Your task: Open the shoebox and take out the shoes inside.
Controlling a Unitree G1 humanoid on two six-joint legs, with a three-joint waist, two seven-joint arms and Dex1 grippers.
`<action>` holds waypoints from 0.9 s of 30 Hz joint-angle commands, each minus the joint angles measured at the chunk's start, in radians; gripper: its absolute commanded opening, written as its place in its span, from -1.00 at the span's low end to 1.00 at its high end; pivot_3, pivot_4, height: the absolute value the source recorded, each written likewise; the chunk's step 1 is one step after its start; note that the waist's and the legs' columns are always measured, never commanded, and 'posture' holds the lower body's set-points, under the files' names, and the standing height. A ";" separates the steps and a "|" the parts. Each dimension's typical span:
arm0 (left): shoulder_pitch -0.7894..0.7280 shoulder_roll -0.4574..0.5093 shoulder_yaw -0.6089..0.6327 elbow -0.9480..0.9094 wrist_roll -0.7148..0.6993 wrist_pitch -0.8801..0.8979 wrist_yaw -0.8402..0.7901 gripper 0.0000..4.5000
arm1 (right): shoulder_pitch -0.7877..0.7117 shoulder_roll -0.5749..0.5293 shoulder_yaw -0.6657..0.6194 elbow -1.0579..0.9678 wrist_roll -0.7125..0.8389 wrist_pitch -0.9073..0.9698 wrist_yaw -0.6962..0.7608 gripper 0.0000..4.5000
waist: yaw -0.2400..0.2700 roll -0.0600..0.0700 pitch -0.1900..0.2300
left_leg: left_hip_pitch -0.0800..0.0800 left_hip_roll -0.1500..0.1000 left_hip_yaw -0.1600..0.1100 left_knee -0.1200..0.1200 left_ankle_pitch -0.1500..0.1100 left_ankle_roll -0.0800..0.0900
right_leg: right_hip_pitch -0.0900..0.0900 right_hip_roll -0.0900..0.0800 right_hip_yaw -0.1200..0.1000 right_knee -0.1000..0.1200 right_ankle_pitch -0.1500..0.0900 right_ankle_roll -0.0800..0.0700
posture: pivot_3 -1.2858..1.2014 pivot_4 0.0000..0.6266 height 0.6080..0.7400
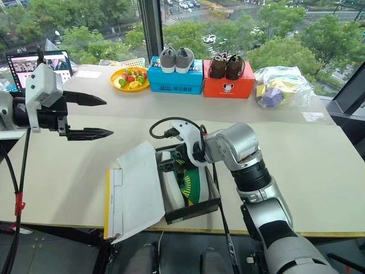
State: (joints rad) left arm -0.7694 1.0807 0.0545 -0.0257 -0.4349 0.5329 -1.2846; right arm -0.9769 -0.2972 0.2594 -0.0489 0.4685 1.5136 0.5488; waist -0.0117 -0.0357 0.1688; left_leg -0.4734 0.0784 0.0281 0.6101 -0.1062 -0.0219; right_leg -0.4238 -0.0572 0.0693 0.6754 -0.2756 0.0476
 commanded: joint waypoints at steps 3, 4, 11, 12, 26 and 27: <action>-0.012 0.019 0.038 -0.026 -0.002 -0.003 0.011 1.00 | 0.022 -0.018 0.036 0.003 -0.006 -0.024 0.001 0.38 | 0.000 0.000 0.000 | 0.000 0.000 0.000 0.000 0.000 0.000 | 0.000 0.000 0.000 0.000 0.000 0.000 | 0.03 -0.52 0.99; -0.011 0.020 0.038 -0.026 -0.001 -0.004 0.011 1.00 | 0.019 -0.014 0.032 0.001 -0.006 -0.026 -0.001 0.23 | -0.001 0.000 0.000 | 0.000 0.000 0.000 0.000 0.000 0.000 | 0.000 0.000 0.000 0.000 0.000 0.000 | 0.03 -0.52 0.99; -0.021 0.006 0.025 -0.024 0.011 -0.014 0.028 1.00 | -0.016 0.046 -0.044 0.008 -0.013 -0.024 -0.043 -0.77 | -0.004 0.000 0.000 | 0.001 0.000 0.000 0.000 0.000 0.000 | 0.000 0.000 0.000 0.001 0.000 0.000 | 0.03 -0.52 0.99; -0.021 0.003 0.023 -0.026 0.011 -0.013 0.029 1.00 | -0.022 0.058 -0.064 0.002 -0.012 -0.017 -0.053 -0.84 | -0.005 0.000 0.000 | 0.001 0.000 0.000 0.000 0.000 0.000 | 0.000 0.000 0.000 0.001 0.000 0.000 | 0.03 -0.52 0.99; -0.094 -0.030 -0.031 0.044 0.056 -0.062 -0.004 1.00 | 0.076 -0.237 -0.213 -0.203 0.258 0.101 -0.002 -0.92 | 0.011 0.000 0.000 | -0.001 0.000 0.000 -0.001 0.000 0.000 | 0.000 0.000 0.000 -0.002 0.000 0.000 | 0.03 -0.52 0.99; -0.100 -0.035 -0.035 0.051 0.060 -0.068 -0.007 1.00 | 0.081 -0.247 -0.229 -0.191 0.280 0.101 -0.007 -0.92 | 0.010 0.000 0.000 | -0.002 0.000 0.000 -0.001 0.000 0.000 | -0.001 0.000 0.000 -0.002 0.000 0.000 | 0.03 -0.52 0.99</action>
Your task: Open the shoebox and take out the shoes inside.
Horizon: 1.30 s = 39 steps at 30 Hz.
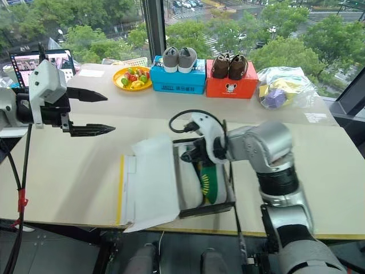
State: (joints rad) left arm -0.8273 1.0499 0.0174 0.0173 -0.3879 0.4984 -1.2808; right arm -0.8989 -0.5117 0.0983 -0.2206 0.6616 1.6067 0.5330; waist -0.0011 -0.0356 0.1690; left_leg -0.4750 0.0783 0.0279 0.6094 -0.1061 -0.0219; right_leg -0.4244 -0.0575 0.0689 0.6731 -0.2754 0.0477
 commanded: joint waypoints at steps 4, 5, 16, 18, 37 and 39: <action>-0.068 -0.020 -0.011 0.030 0.025 -0.048 -0.024 1.00 | 0.032 -0.043 -0.124 0.035 0.183 0.008 -0.026 -0.92 | -0.016 0.000 0.000 | 0.000 0.000 0.000 0.000 0.000 0.000 | 0.000 0.000 0.001 0.000 0.000 0.000 | 0.03 -0.52 0.99; -0.075 -0.025 -0.014 0.036 0.028 -0.052 -0.027 1.00 | 0.062 -0.088 -0.064 -0.007 0.155 0.008 -0.028 -0.92 | -0.017 0.000 0.000 | 0.000 0.000 0.000 0.000 0.000 0.000 | 0.000 0.000 0.001 0.000 0.000 0.000 | 0.03 -0.52 0.99; -0.105 -0.043 -0.027 0.068 0.052 -0.074 -0.053 1.00 | 0.204 -0.322 0.030 -0.196 0.188 -0.012 0.071 -0.92 | -0.005 0.000 0.000 | 0.001 0.000 -0.001 0.001 0.000 0.001 | 0.002 0.000 0.000 -0.001 0.000 0.001 | 0.03 -0.52 0.99; -0.111 -0.051 -0.033 0.077 0.058 -0.081 -0.056 1.00 | 0.161 -0.289 0.006 -0.146 0.165 -0.038 0.062 -0.92 | -0.006 0.000 0.000 | 0.001 0.000 -0.001 0.001 0.000 0.001 | 0.003 0.000 0.000 -0.001 0.000 0.001 | 0.03 -0.52 0.99; -0.094 -0.044 -0.010 0.046 0.063 -0.061 -0.051 1.00 | -0.234 0.222 0.233 0.609 -0.292 -0.605 0.084 -0.92 | -0.037 0.000 0.000 | 0.001 0.000 -0.001 0.001 0.000 0.001 | 0.000 0.001 0.001 0.002 0.000 0.001 | 0.03 -0.52 0.99; -0.083 -0.041 -0.005 0.037 0.061 -0.055 -0.046 1.00 | -0.161 0.089 0.357 0.439 -0.294 -0.519 0.197 -0.92 | -0.027 0.001 0.000 | 0.000 0.000 -0.001 0.001 0.000 0.001 | 0.000 0.001 0.001 0.002 0.000 0.001 | 0.03 -0.52 0.99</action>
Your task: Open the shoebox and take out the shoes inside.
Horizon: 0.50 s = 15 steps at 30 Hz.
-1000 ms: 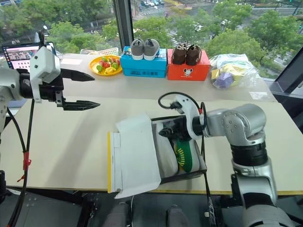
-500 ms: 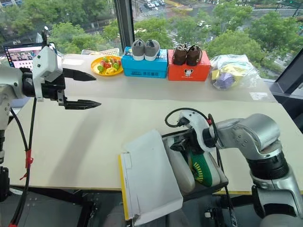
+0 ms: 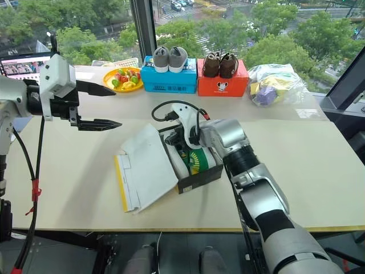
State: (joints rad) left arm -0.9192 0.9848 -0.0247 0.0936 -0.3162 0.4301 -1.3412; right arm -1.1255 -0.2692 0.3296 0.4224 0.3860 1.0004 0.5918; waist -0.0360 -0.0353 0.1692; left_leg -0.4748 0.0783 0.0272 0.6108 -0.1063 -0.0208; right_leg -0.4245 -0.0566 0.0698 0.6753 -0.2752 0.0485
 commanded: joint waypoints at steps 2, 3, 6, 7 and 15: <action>0.018 0.025 0.041 -0.046 -0.010 0.016 0.018 1.00 | 0.134 -0.286 0.196 -0.385 0.021 0.154 0.238 -0.92 | 0.027 0.000 0.000 | -0.001 -0.001 0.000 0.000 0.000 0.000 | 0.000 -0.001 0.000 -0.001 0.000 0.001 | 0.03 -0.52 0.99; 0.020 0.024 0.041 -0.047 -0.010 0.016 0.021 1.00 | 0.163 -0.324 0.189 -0.454 0.050 0.185 0.259 -0.92 | 0.035 0.000 0.000 | -0.001 -0.001 0.000 0.000 0.000 0.000 | 0.001 -0.001 -0.001 -0.002 -0.001 0.001 | 0.03 -0.52 0.99; 0.023 0.021 0.038 -0.047 -0.009 0.015 0.025 1.00 | 0.202 -0.345 0.146 -0.533 0.074 0.236 0.248 -0.92 | 0.038 0.000 0.000 | -0.001 -0.001 0.000 0.000 -0.001 0.000 | 0.001 -0.001 -0.001 -0.003 0.000 0.000 | 0.03 -0.52 0.99; 0.019 0.016 0.032 -0.041 -0.006 0.011 0.026 1.00 | 0.209 -0.343 0.130 -0.544 0.073 0.247 0.236 -0.92 | 0.037 0.000 0.000 | 0.001 0.000 0.000 0.001 -0.001 0.000 | 0.002 -0.001 -0.001 -0.002 0.000 0.000 | 0.03 -0.52 0.99; -0.022 -0.002 0.008 -0.002 0.010 -0.013 0.012 1.00 | 0.190 -0.270 -0.002 -0.485 0.033 0.280 0.119 -0.92 | 0.037 0.000 0.000 | 0.002 0.000 0.000 0.001 0.000 0.000 | 0.002 -0.001 -0.001 -0.001 0.000 0.000 | 0.03 -0.52 0.99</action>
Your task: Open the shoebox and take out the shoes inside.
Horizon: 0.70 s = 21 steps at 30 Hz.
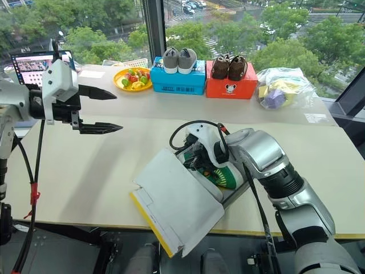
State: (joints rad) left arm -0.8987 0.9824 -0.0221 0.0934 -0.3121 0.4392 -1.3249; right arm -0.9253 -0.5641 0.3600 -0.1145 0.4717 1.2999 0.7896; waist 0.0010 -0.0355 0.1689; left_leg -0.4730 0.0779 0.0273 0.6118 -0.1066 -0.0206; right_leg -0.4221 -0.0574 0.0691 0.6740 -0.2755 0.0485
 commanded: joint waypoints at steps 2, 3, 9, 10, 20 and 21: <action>-0.047 -0.003 0.002 0.004 0.009 -0.027 -0.007 1.00 | -0.003 0.031 -0.020 0.049 -0.044 -0.031 -0.056 -0.92 | -0.002 0.000 0.000 | 0.000 0.000 0.000 0.000 0.000 0.000 | 0.000 0.000 0.000 0.000 0.000 0.000 | 0.03 -0.52 0.99; -0.049 -0.005 0.000 0.005 0.010 -0.029 -0.007 1.00 | -0.009 0.061 -0.067 0.042 0.001 -0.015 -0.039 -0.92 | -0.003 0.000 0.000 | 0.000 0.000 0.000 0.000 0.000 0.000 | 0.000 0.000 0.000 0.001 0.000 0.000 | 0.03 -0.52 0.99; -0.059 -0.015 -0.008 0.010 0.010 -0.031 -0.011 1.00 | -0.092 0.170 -0.066 0.174 -0.122 -0.167 -0.159 -0.92 | -0.018 0.000 0.000 | 0.001 0.000 0.000 0.002 0.000 0.000 | -0.001 0.001 0.001 0.004 0.000 0.000 | 0.03 -0.52 0.99; -0.057 -0.016 -0.010 0.009 0.014 -0.034 -0.011 1.00 | -0.104 0.168 -0.035 0.211 -0.180 -0.228 -0.192 -0.92 | -0.020 0.000 0.000 | 0.001 0.000 0.000 0.002 0.000 0.000 | -0.001 0.001 0.001 0.004 0.000 0.000 | 0.03 -0.52 0.99; -0.042 -0.016 -0.005 -0.004 0.016 -0.030 -0.008 1.00 | -0.113 -0.162 0.012 -0.049 -0.059 -0.099 0.149 -0.92 | 0.008 0.001 0.002 | -0.005 -0.001 0.000 0.001 0.000 0.000 | -0.003 -0.002 0.000 -0.001 -0.001 0.001 | 0.03 -0.52 0.99; -0.041 -0.017 -0.005 -0.004 0.015 -0.030 -0.007 1.00 | -0.120 -0.166 0.008 -0.023 -0.077 -0.092 0.129 -0.92 | 0.001 0.001 0.001 | -0.005 -0.001 0.000 0.000 0.000 0.000 | -0.003 -0.001 0.000 -0.001 0.000 0.001 | 0.03 -0.52 0.99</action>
State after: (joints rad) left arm -0.9264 0.9626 -0.0439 0.1144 -0.2970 0.4189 -1.3362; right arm -1.0032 -0.7363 0.4173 -0.1104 0.3801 1.1905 0.9177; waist 0.0023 -0.0349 0.1704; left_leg -0.4758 0.0776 0.0274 0.6123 -0.1068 -0.0204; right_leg -0.4245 -0.0578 0.0693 0.6741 -0.2755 0.0488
